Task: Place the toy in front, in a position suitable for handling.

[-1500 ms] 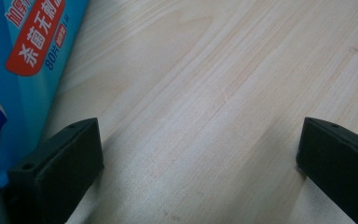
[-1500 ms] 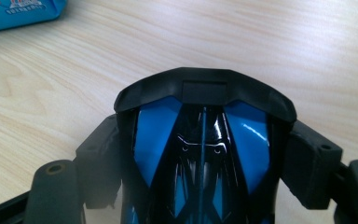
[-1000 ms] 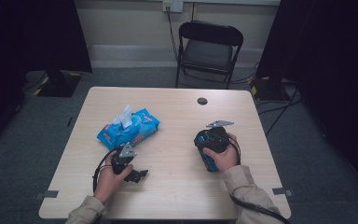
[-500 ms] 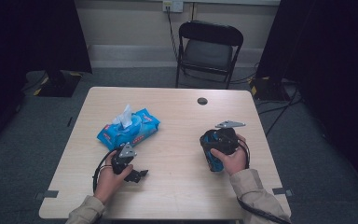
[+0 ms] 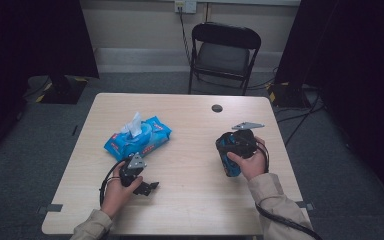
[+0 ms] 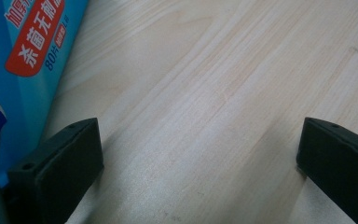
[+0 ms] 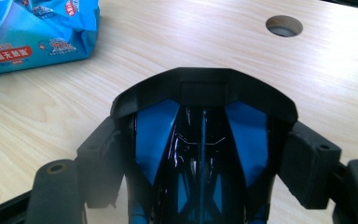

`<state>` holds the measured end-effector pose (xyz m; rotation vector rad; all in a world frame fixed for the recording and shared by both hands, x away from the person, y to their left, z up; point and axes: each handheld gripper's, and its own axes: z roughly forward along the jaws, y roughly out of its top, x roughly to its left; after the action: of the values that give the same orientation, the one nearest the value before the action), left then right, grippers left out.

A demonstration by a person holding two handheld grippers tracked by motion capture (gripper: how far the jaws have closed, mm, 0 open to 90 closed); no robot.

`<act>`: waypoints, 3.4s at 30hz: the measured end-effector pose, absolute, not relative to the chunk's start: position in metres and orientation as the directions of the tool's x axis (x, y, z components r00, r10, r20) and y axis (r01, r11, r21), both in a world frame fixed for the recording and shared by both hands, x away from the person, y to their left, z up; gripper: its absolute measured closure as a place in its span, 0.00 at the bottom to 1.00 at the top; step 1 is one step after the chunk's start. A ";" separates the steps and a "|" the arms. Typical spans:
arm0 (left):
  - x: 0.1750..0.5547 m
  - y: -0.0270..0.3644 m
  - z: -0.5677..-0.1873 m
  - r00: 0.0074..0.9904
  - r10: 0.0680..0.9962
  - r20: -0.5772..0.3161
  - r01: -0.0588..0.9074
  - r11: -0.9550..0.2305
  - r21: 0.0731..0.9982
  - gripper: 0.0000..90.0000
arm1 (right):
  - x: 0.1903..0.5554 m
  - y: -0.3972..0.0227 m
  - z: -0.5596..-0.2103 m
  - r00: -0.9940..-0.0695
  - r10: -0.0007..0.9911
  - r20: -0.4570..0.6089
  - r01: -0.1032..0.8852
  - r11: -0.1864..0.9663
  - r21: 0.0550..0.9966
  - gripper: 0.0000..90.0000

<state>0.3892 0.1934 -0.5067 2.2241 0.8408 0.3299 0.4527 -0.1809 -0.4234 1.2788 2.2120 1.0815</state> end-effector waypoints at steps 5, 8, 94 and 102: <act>0.389 0.193 -0.507 0.756 0.655 -0.015 0.470 -0.525 0.709 0.00 | 0.465 -0.170 -0.432 -0.548 0.834 0.062 0.574 0.322 0.753 0.28; 0.389 0.193 -0.507 0.756 0.655 -0.015 0.470 -0.525 0.709 0.00 | 0.469 -0.164 -0.439 -0.563 0.824 0.066 0.569 0.329 0.753 0.28; 0.389 0.193 -0.507 0.756 0.655 -0.015 0.470 -0.526 0.709 0.00 | 0.437 -0.196 -0.478 -0.707 0.701 0.096 0.516 0.417 0.749 0.16; 0.389 0.193 -0.507 0.756 0.655 -0.015 0.470 -0.526 0.709 0.00 | 0.425 -0.202 -0.487 -0.702 0.703 0.110 0.523 0.405 0.750 0.16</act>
<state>0.3894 0.1935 -0.5068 2.2247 0.8380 0.3286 0.4247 -0.2018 -0.4874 1.0834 2.4384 1.1779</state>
